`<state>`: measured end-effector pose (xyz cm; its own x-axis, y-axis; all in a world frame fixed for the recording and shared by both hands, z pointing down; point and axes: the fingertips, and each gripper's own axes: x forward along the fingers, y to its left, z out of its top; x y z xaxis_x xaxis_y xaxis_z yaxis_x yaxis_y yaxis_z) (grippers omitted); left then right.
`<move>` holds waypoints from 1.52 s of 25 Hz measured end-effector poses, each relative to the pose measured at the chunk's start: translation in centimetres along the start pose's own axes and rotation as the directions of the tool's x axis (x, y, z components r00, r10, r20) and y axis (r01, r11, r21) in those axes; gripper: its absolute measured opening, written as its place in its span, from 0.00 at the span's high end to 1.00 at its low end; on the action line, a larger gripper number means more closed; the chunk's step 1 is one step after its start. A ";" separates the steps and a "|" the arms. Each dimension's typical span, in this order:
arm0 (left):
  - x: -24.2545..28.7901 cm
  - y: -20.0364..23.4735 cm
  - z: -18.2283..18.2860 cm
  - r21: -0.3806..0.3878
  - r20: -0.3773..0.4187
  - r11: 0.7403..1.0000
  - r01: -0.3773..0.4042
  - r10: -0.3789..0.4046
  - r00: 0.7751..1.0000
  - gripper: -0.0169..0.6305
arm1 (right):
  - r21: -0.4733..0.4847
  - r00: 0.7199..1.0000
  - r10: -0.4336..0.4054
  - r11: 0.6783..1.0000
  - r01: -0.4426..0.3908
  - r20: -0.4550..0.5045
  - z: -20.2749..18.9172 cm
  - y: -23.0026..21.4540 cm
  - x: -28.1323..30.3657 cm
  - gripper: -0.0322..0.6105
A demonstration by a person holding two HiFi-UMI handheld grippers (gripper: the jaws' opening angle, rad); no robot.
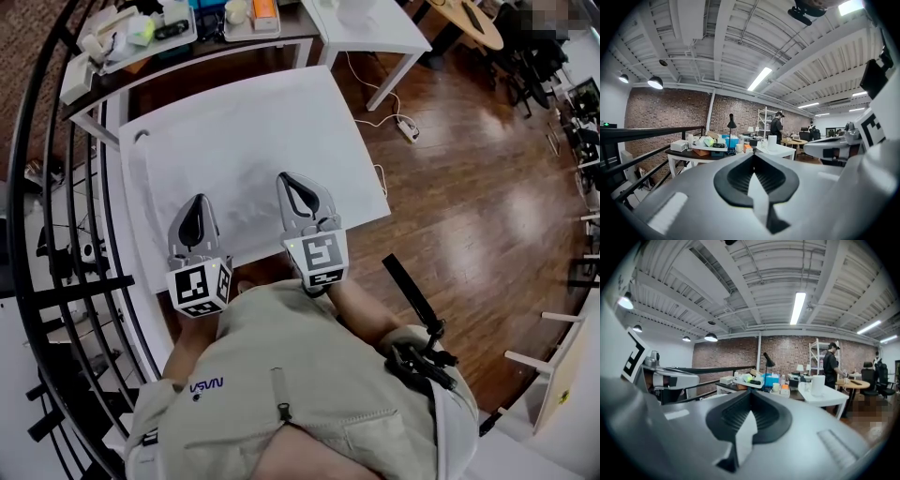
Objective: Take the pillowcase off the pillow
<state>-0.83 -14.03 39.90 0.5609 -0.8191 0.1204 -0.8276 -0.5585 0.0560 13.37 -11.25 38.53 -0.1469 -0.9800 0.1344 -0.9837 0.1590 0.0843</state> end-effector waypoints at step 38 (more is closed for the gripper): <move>-8.9 9.2 -0.6 0.078 -0.002 0.913 -0.401 0.403 0.915 0.97 | -0.074 0.937 0.330 0.943 -0.323 0.112 3.9 8.7 3.5 0.95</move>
<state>-13.51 -11.77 39.95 0.1801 -0.9743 0.1350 -0.9787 -0.1912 -0.0748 3.94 -13.81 35.89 -0.4737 -0.8796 0.0434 -0.8729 0.4755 0.1092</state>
